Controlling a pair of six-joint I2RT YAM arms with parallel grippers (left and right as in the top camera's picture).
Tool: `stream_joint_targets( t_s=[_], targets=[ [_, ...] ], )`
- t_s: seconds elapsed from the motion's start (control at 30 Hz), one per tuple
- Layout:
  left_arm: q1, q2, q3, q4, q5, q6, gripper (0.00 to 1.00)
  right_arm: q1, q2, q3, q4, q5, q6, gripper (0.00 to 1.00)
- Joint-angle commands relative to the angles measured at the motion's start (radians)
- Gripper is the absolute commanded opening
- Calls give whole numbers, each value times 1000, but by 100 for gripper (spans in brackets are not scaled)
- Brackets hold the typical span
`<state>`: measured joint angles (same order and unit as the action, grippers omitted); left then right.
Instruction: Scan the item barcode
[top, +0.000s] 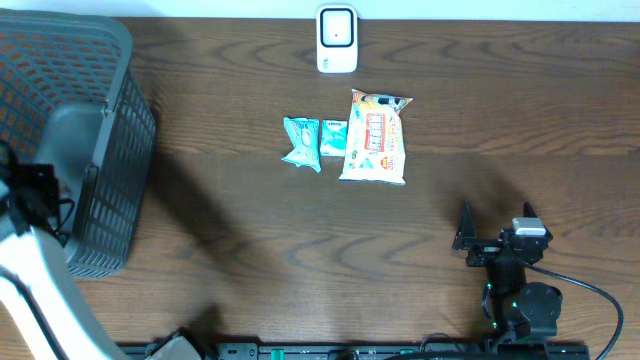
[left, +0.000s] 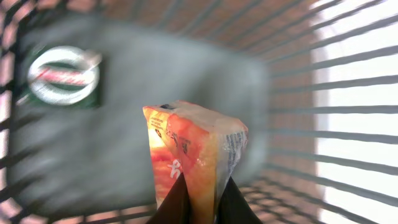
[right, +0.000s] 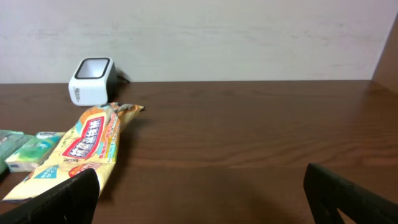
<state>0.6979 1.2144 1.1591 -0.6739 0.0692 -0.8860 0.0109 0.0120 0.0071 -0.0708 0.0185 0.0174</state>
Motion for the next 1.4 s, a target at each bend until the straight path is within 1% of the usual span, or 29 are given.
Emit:
stream_joint_targets(
  t_s=[0.0,0.13,0.27,0.37,0.43,0.53,0.7,0.77,0.9,1.03,1.1,1.17,1.27,1.37],
  targets=[
    [3,-117,22,46,72,16,7,-10,-3,-2,-4,-2,-7,99],
    [-17,-247,22,155,204,16,7,-10,-3,-2,-4,-2,-7,99],
    [-105,-326,22,265,285,17,7,-10,-3,-2,-4,-2,-7,99],
    [-224,-340,22,320,317,21,7,-10,-3,-2,-4,-2,-7,99],
    [-332,-332,22,325,315,29,8,-10,-3,-2,-4,-2,-7,99],
    [-492,-293,22,325,307,98,7,-10,-3,-2,-4,-2,-7,99],
    [-761,-167,22,320,189,292,7,-10,-3,-2,-4,-2,-7,99],
    [-848,-106,22,313,146,334,7,-10,-3,-2,-4,-2,-7,99],
    [-996,37,22,314,39,410,7,-10,-3,-2,-4,-2,-7,99],
    [-1096,188,22,314,-146,495,8,-10,-3,-2,-4,-2,-7,99],
    [-1128,260,22,317,-238,497,8,-10,-3,-2,-4,-2,-7,99],
    [-1149,327,22,326,-281,497,8,-10,-3,-2,-4,-2,-7,99],
    [-1171,411,22,344,-283,480,7,-10,-3,-2,-4,-2,-7,99],
    [-1197,468,22,348,-283,408,8,-10,-3,-2,-4,-2,-7,99]
  ],
)
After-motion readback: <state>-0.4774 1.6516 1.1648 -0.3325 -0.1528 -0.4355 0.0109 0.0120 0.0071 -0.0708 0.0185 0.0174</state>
